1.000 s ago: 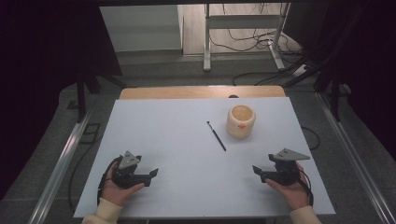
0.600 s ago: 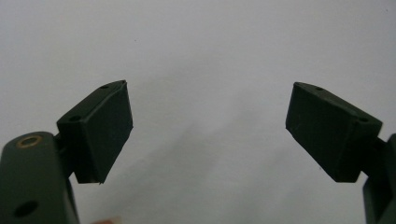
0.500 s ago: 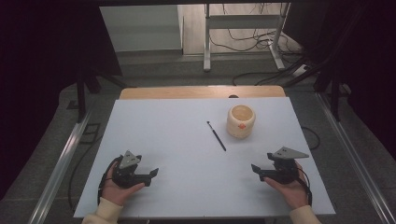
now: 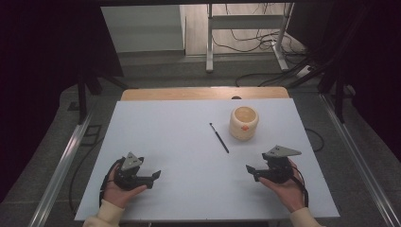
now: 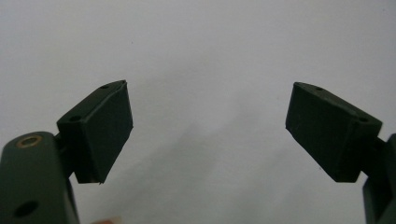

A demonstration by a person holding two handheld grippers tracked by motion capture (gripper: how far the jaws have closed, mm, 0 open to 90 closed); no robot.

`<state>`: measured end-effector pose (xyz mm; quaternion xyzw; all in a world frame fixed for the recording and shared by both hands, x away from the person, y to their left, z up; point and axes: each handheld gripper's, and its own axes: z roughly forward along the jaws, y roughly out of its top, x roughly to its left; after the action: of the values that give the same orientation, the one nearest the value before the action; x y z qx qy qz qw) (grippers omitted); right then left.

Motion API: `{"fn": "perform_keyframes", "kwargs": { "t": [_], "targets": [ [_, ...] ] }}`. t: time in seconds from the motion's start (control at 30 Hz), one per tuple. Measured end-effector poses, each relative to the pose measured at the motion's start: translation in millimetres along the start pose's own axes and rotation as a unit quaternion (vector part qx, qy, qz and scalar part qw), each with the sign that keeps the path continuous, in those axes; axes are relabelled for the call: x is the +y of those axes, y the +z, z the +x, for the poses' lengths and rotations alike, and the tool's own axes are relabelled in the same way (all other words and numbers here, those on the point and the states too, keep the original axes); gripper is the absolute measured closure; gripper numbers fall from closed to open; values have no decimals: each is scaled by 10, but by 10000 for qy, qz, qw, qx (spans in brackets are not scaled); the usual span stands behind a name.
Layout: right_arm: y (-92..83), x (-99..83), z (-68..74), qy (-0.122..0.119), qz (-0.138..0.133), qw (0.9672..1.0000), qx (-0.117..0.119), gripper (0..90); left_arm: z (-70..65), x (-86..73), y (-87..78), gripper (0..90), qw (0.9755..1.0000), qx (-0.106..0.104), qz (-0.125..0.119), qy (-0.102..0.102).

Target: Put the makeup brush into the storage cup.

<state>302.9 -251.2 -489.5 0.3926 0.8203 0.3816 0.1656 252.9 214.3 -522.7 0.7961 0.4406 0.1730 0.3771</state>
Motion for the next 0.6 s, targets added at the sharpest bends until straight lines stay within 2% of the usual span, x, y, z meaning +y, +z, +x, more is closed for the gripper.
{"fn": "perform_keyframes", "kwargs": {
  "t": [0.17,0.6],
  "targets": [
    [43,82,37,69,122,9999,-1,192,-3,-3,-3,150,10000,5,-1,-14],
    [140,314,160,40,174,9998,77,194,-22,13,-28,151,10000,2,-39,6]
  ]
}}
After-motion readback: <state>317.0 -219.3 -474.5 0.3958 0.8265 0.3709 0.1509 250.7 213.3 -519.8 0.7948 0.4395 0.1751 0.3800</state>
